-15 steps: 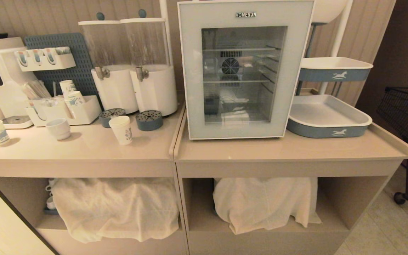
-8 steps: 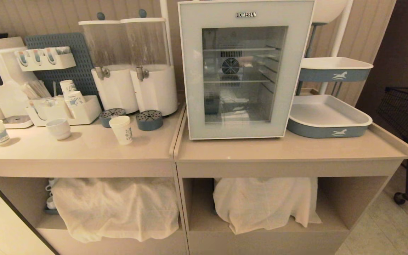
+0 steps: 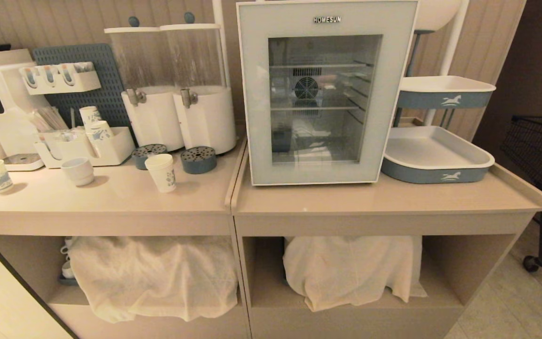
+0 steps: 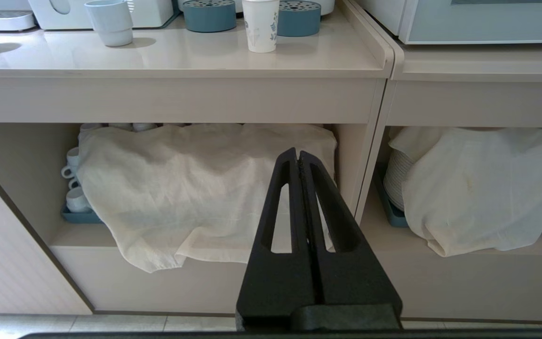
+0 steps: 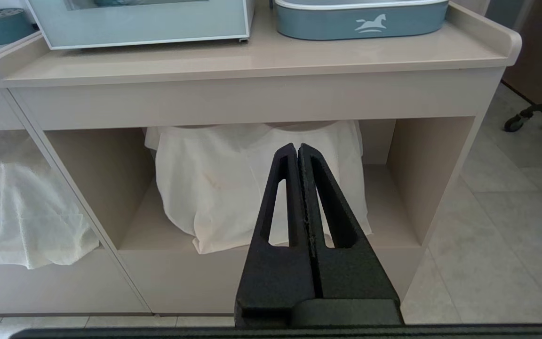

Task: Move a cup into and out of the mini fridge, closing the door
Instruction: Open the freezer door

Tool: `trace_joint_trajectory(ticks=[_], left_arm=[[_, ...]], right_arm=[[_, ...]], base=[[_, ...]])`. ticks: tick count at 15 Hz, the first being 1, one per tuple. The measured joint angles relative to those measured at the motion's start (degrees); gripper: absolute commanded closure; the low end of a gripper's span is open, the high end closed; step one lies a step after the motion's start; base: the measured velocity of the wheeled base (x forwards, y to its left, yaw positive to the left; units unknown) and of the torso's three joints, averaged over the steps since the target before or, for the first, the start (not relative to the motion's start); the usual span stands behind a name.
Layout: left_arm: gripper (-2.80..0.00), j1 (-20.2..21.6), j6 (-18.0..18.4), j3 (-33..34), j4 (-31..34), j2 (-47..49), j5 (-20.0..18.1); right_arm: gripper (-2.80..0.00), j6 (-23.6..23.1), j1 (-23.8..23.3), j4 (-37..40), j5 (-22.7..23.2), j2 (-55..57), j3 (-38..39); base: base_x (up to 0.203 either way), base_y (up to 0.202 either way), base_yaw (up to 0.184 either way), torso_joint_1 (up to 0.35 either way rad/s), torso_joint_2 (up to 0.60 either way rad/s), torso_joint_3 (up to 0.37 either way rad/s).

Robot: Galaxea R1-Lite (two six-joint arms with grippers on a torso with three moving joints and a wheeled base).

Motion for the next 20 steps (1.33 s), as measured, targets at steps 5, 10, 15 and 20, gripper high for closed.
trace_joint_trajectory(ticks=[5,10,15,20], left_arm=[[0.00,0.0,0.3,0.0,0.0,0.0,0.0],[0.00,0.0,0.0,0.0,0.0,0.0,0.0],[0.00,0.0,-0.1,0.0,0.1,0.0,0.0],[0.00,0.0,0.2,0.0,0.0,0.0,0.0]], right_arm=[[0.00,0.0,0.0,0.0,0.0,0.0,0.0],[0.00,0.0,0.0,0.0,0.0,0.0,0.0],[0.00,0.0,0.0,0.1,0.0,0.0,0.0],[0.00,0.0,0.0,0.0,0.0,0.0,0.0]], base=[[0.000,0.000,0.000,0.000,0.00,0.000],[0.168,0.000,-0.001,0.004,0.00,0.001],[0.116,0.000,0.001,0.005,0.00,0.002],[0.000,0.000,0.000,0.000,0.00,0.000]])
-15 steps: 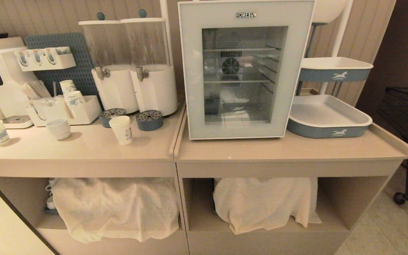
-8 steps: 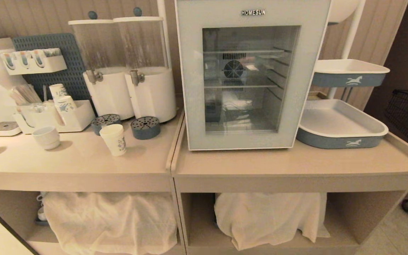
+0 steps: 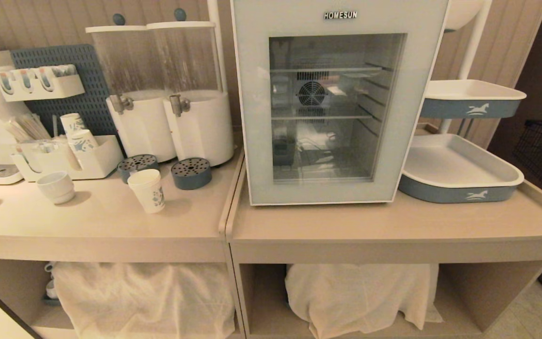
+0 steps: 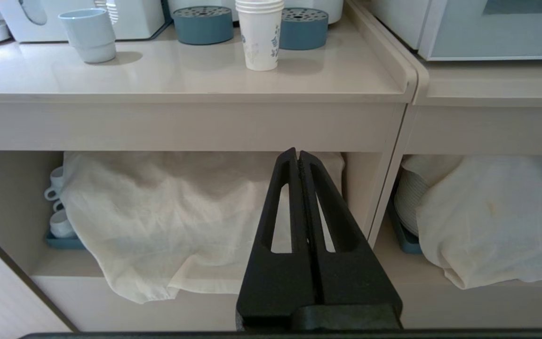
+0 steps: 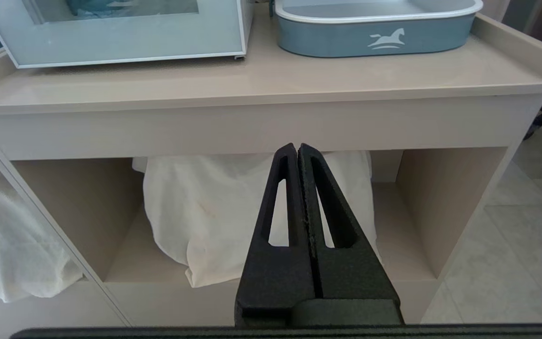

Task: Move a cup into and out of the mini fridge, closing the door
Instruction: Open the freezer door

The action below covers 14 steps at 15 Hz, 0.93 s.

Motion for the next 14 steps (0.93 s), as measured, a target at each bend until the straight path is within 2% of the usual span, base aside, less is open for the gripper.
trace_joint_trajectory(ticks=[10,14], left_arm=[[0.00,0.0,-0.2,0.0,0.2,0.0,0.0],[0.00,0.0,2.1,-0.1,-0.3,0.0,-0.4]], right_arm=[[0.00,0.0,0.0,0.0,0.0,0.0,0.0],[0.00,0.0,0.0,0.0,0.0,0.0,0.0]], base=[[0.000,0.000,0.000,0.000,0.00,0.000],[0.000,0.000,0.000,0.000,0.00,0.000]])
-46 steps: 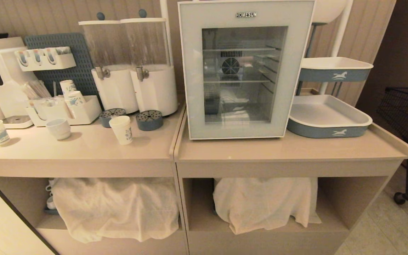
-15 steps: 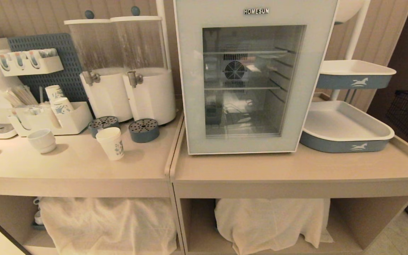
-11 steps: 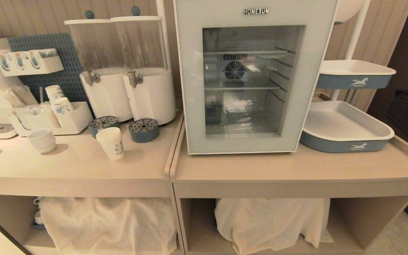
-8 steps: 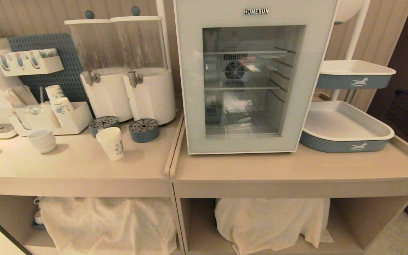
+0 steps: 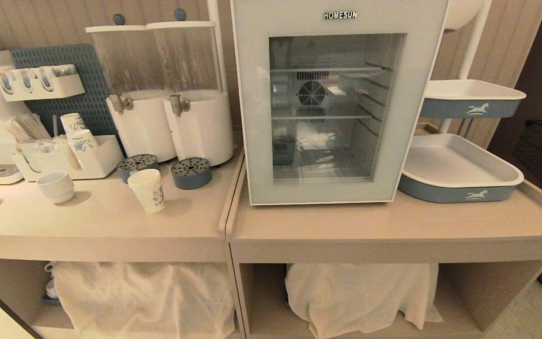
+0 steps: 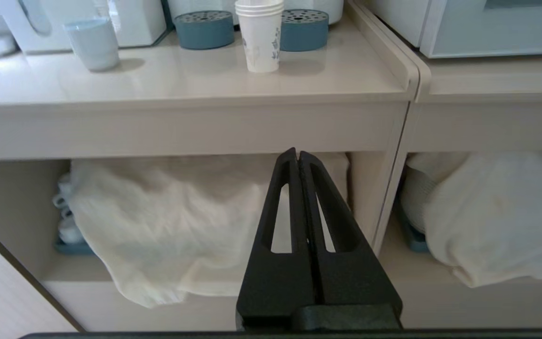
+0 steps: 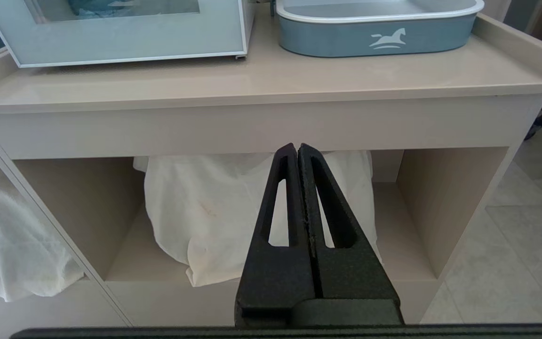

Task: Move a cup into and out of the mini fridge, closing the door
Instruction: Open the freezer door

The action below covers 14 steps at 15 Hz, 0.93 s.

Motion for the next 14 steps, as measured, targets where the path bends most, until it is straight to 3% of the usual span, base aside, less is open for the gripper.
trace_joint_trajectory(ticks=[3,7,9,11,14], left_arm=[[0.00,0.0,0.7,-6.6,3.1,0.5,-3.4],[0.00,-0.5,-0.9,-21.7,11.6,7.7,-12.1],[0.00,-4.1,-1.6,-26.8,12.1,13.1,-13.8],[0.00,-10.3,-1.8,-31.6,10.9,20.4,-13.6],[0.00,-14.9,-1.6,-38.2,4.5,33.1,-12.7]], right_arm=[[0.00,0.0,0.0,0.0,0.0,0.0,0.0],[0.00,0.0,0.0,-0.1,0.0,0.0,0.0],[0.00,0.0,0.0,0.0,0.0,0.0,0.0],[0.00,0.0,0.0,0.0,0.0,0.0,0.0],[0.00,0.0,0.0,0.0,0.0,0.0,0.0]], base=[[0.000,0.000,0.000,0.000,0.00,0.000],[0.000,0.000,0.000,0.000,0.00,0.000],[0.000,0.000,0.000,0.000,0.00,0.000],[0.000,0.000,0.000,0.000,0.00,0.000],[0.000,0.000,0.000,0.000,0.00,0.000]])
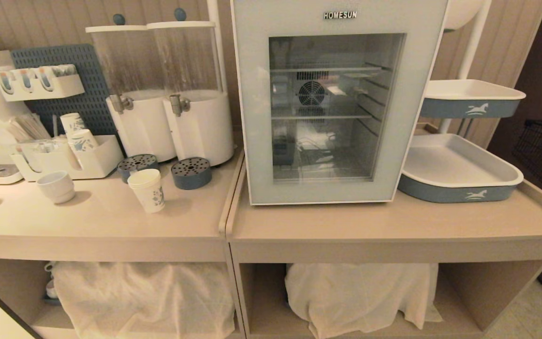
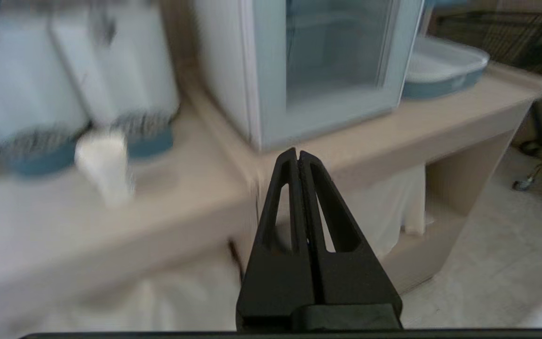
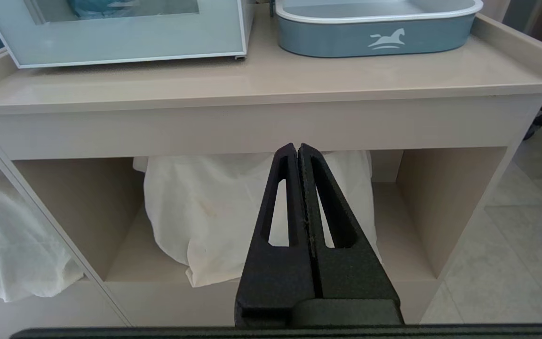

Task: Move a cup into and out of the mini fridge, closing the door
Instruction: Open the freezer door

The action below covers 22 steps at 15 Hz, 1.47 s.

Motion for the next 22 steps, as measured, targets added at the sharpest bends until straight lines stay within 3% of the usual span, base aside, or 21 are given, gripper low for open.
trace_joint_trajectory(ticks=[1,2,4,6,10,12,16,19,22], left_arm=[[-1.00,-0.6,-0.1,-2.6,-2.2,4.5,0.0],[-2.80,-0.9,0.0,-4.8,-3.8,9.1,-0.3],[-2.80,0.0,0.6,-8.7,-6.8,18.5,-3.1],[-2.80,3.1,1.2,-12.8,-10.6,27.9,-8.8],[-2.80,10.2,6.5,-22.4,-14.4,44.8,-29.9],[-2.80,11.6,11.1,-26.2,-14.9,52.0,-36.9],[-2.80,12.3,18.6,-34.1,-15.1,65.4,-44.9],[-2.80,12.4,19.9,-39.3,-15.4,72.6,-50.5],[-2.80,12.2,19.6,-44.5,-19.2,78.6,-52.1]], right_arm=[[0.00,0.0,0.0,0.0,0.0,0.0,0.0],[0.00,0.0,0.0,0.0,0.0,0.0,0.0],[0.00,0.0,0.0,0.0,0.0,0.0,0.0],[0.00,-0.1,0.0,0.0,0.0,0.0,0.0],[0.00,0.0,0.0,0.0,0.1,0.0,0.0],[0.00,-0.1,0.0,0.0,0.0,0.0,0.0],[0.00,-0.1,0.0,0.0,0.0,0.0,0.0],[0.00,-0.1,0.0,0.0,0.0,0.0,0.0],[0.00,-0.1,0.0,0.0,0.1,0.0,0.0]], base=[[0.000,0.000,0.000,0.000,0.00,0.000],[0.000,0.000,0.000,0.000,0.00,0.000],[0.000,0.000,0.000,0.000,0.00,0.000],[0.000,0.000,0.000,0.000,0.00,0.000],[0.000,0.000,0.000,0.000,0.00,0.000],[0.000,0.000,0.000,0.000,0.00,0.000],[0.000,0.000,0.000,0.000,0.00,0.000],[0.000,0.000,0.000,0.000,0.00,0.000],[0.000,0.000,0.000,0.000,0.00,0.000]])
